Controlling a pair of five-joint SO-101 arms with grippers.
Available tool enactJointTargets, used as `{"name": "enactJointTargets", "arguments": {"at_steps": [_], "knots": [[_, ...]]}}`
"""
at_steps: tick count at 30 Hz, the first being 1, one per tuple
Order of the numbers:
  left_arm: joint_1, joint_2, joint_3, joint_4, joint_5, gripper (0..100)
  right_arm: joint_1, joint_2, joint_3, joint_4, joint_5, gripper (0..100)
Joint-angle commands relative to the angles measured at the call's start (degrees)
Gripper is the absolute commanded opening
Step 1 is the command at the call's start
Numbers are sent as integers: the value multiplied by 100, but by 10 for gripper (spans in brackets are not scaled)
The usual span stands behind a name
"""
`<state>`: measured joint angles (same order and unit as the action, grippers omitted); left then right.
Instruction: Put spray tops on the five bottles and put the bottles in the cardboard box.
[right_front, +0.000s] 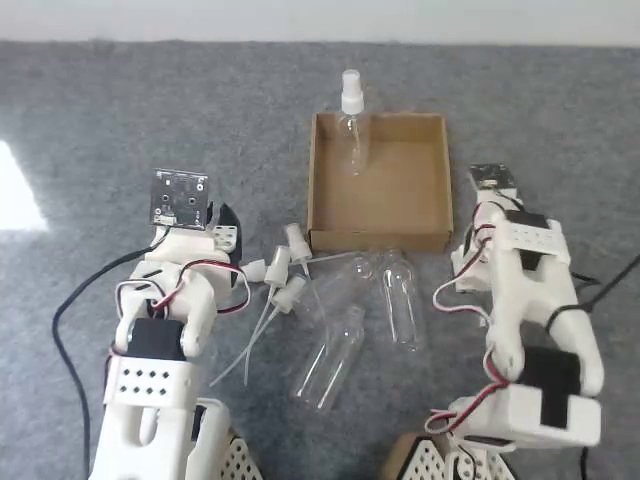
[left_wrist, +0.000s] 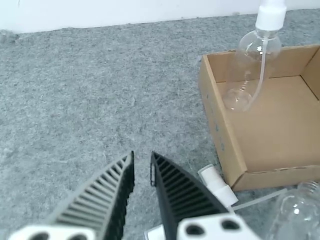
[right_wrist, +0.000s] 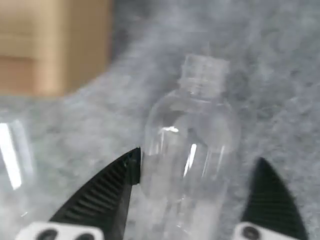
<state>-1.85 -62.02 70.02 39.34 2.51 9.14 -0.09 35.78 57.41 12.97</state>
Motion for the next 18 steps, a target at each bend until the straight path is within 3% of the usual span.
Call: {"name": "enactJointTargets", "arguments": {"at_steps": [1, 11, 18], "knots": [[0, 44, -233, -158, 26, 44, 629, 22, -343, -400, 88, 150], [-9, 53, -655, 1213, -782, 44, 2158, 84, -343, -444, 2365, 110], [-18, 273, -963, 2031, -1152, 47, 2809, 84, -334, -444, 3112, 113]]}}
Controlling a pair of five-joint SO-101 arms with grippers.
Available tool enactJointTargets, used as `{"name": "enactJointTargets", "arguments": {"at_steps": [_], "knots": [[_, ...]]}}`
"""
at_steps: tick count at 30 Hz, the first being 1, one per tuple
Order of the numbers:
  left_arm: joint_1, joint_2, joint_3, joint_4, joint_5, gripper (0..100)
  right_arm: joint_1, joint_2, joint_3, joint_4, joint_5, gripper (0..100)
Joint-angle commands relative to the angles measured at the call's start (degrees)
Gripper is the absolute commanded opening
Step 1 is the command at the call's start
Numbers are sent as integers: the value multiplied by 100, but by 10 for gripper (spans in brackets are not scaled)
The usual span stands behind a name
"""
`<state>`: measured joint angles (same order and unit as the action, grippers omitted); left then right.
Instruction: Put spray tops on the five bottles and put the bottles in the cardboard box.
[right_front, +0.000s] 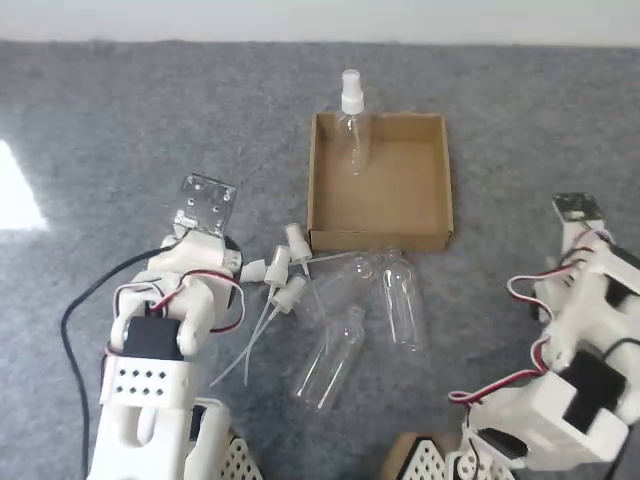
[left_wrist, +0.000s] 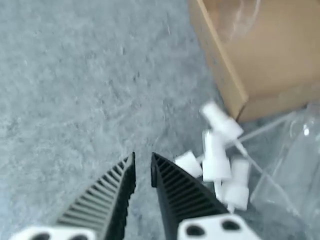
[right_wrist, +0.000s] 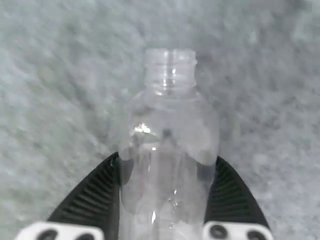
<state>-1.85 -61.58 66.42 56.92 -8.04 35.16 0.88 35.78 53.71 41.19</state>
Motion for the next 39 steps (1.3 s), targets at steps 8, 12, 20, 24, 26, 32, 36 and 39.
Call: {"name": "enactJointTargets", "arguments": {"at_steps": [8, 12, 20, 24, 26, 32, 36, 39], "knots": [[264, 3191, -2967, 1257, -220, 50, 268, -13, -325, -75, 352, 113], [527, 4440, -3714, 1363, -193, 136, 268, -13, -316, -75, 352, 113], [826, 5538, -3785, 712, 35, 180, 242, -13, -316, -75, 352, 113], [844, 5899, -3785, 598, 26, 181, 242, -13, -316, -75, 352, 113], [862, 6101, -3785, 492, 26, 181, 233, -13, -316, -75, 352, 113], [809, 6822, -3793, 18, 26, 168, 233, -13, -316, -75, 352, 113], [800, 6804, -3925, 35, 44, 51, 233, -13, -316, -75, 352, 113], [800, 6541, -3934, 44, 62, 9, 233, -13, -316, -75, 352, 113]]}}
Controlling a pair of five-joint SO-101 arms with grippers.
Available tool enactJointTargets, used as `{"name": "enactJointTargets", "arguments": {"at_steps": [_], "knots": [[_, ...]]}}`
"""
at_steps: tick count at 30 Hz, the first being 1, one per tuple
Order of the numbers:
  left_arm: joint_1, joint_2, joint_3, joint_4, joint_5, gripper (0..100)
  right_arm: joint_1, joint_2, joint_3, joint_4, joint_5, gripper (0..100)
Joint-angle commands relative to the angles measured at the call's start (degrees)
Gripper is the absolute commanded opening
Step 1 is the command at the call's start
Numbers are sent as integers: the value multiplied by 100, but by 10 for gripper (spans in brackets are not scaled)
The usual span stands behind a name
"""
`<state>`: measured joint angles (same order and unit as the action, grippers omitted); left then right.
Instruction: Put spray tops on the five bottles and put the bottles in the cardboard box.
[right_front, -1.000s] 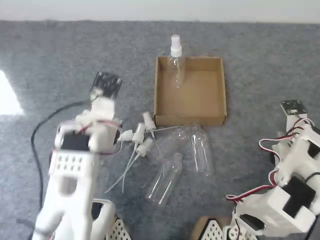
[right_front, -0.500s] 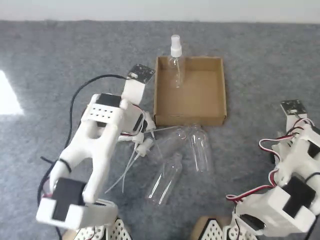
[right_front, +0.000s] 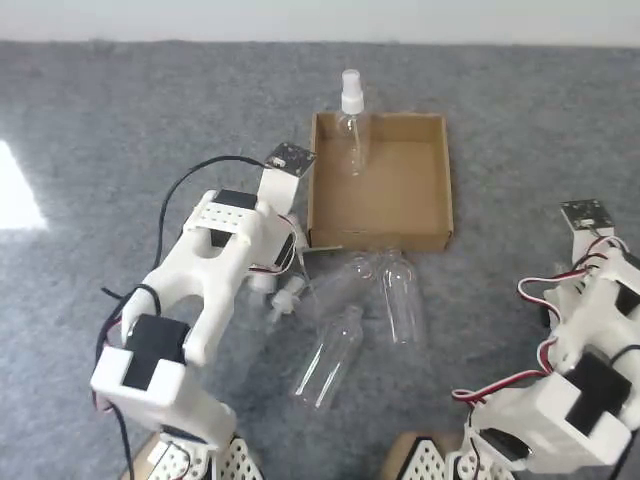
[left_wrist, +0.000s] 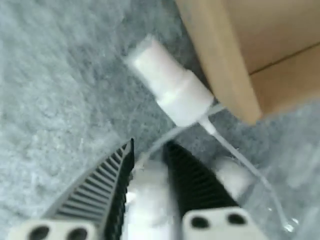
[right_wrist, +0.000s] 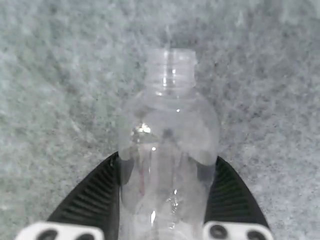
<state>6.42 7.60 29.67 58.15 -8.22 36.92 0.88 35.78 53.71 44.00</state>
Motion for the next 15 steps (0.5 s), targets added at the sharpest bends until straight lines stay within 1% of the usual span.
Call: {"name": "enactJointTargets", "arguments": {"at_steps": [1, 7, 11, 15], "knots": [[-26, -484, -268, -18, 79, 9, 57, -13, -316, -75, 70, 113], [-114, -1037, -576, 536, -9, 9, 57, -13, -316, -75, 70, 113], [-651, -967, -1138, 730, -264, 9, 66, -13, -316, -75, 70, 113], [-1178, -369, -1622, 730, -466, 9, 75, -13, -316, -75, 70, 113]]}}
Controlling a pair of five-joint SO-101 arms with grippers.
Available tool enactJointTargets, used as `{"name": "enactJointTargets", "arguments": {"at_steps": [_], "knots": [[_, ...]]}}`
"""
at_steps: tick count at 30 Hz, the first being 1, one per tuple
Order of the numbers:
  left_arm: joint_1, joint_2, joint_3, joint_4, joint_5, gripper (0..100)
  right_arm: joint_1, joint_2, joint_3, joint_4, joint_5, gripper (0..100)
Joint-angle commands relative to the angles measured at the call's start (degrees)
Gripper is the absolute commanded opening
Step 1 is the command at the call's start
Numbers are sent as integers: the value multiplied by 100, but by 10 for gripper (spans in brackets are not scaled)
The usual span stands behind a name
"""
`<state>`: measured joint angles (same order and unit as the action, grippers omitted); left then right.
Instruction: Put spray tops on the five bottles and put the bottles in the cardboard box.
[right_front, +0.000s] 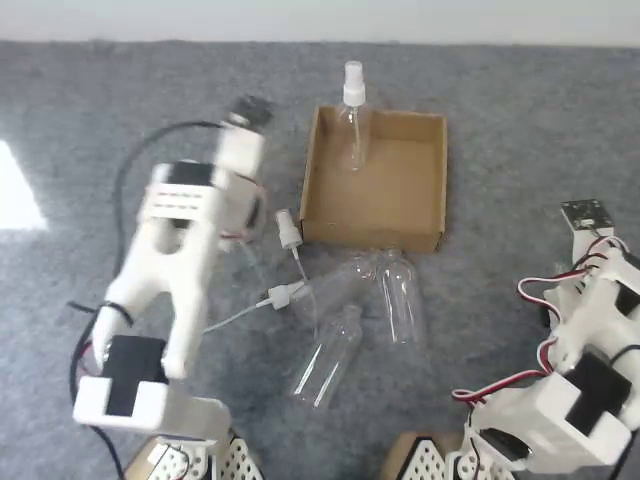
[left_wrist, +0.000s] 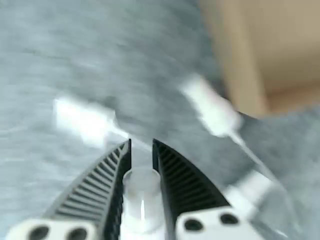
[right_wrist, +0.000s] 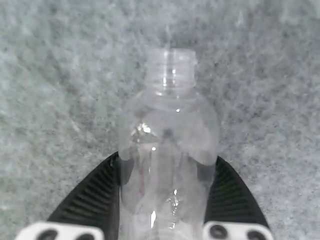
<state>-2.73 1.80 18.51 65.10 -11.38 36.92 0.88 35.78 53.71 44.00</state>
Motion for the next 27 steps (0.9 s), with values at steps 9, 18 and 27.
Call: {"name": "enactJointTargets", "arguments": {"at_steps": [9, 18, 27], "knots": [[-545, 1486, -1042, -114, -492, 12, 75, -13, -316, -75, 70, 113], [-554, 1591, -1059, -123, 677, 13, 66, -13, -316, -75, 70, 113], [-1020, 1547, -1051, -88, 369, 115, 57, -13, -316, -92, 70, 113]]}}
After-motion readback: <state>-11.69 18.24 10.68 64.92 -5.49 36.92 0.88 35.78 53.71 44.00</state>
